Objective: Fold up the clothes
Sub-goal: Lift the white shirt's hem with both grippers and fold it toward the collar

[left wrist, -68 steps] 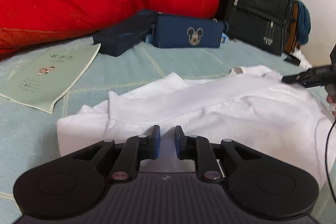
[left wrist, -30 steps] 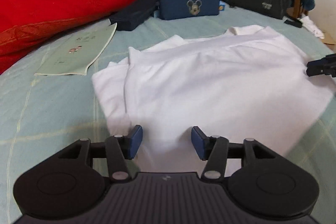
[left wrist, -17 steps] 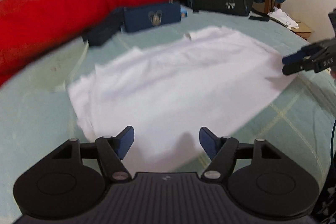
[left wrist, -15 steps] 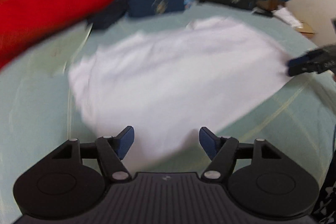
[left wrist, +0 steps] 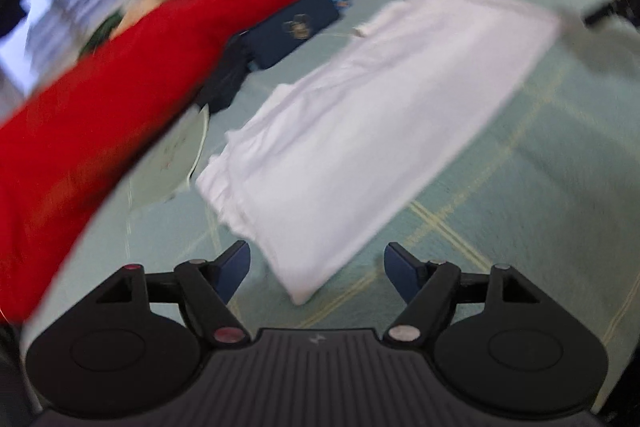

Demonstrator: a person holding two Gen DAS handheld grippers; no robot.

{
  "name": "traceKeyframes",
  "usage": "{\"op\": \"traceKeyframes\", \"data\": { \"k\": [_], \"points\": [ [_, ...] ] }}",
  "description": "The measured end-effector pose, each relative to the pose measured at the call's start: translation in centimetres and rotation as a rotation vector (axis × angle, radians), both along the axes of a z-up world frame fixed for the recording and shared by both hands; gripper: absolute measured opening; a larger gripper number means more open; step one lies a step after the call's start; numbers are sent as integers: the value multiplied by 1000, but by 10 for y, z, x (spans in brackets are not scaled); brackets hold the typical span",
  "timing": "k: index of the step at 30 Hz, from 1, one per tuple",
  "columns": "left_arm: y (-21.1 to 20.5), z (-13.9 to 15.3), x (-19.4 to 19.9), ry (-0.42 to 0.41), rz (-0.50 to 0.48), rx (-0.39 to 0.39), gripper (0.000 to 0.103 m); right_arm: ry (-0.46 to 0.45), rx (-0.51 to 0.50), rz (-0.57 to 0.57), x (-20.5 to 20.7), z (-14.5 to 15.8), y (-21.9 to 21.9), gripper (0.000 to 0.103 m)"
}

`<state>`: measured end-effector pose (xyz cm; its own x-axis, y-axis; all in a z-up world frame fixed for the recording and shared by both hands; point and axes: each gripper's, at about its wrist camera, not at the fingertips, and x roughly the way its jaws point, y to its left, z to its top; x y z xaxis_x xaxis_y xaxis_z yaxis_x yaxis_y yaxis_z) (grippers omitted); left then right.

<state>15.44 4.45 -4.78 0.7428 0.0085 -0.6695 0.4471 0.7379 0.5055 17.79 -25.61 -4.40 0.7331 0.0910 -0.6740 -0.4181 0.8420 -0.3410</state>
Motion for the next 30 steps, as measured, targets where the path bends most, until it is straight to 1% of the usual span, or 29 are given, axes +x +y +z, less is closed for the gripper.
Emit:
{"op": "traceKeyframes", "data": {
  "k": [4,5,6,10,15,17,20,22,24,26,28,30],
  "points": [
    [-18,-24,-7,-65,-58,185,75,-46,-164,60,-9,-17,18,100],
    [-19,-28,-7,-82,-67,219,75,-59,-203,68,-10,-21,20,100],
    [-19,-32,-8,-91,-73,244,75,-71,-242,75,-11,-25,23,100],
    [-23,-39,-1,-102,-74,261,75,-117,-382,95,-7,-42,33,101],
    [-41,-46,14,-135,-112,306,75,-156,-421,147,5,-48,57,101],
    [-52,-47,23,-146,-115,299,74,-169,-420,171,11,-48,69,101],
    [-73,-48,36,-163,-111,268,72,-188,-400,199,22,-46,90,101],
    [-84,-51,43,-178,-124,275,72,-200,-393,225,28,-47,106,101],
    [-87,-52,43,-188,-145,297,74,-215,-424,253,30,-51,113,101],
    [-82,-50,40,-196,-168,317,75,-223,-451,269,30,-51,108,101],
    [-68,-53,38,-204,-170,371,76,-231,-478,282,29,-51,103,101],
    [-49,-56,36,-209,-145,433,76,-239,-528,264,30,-52,85,101]
  ]
}}
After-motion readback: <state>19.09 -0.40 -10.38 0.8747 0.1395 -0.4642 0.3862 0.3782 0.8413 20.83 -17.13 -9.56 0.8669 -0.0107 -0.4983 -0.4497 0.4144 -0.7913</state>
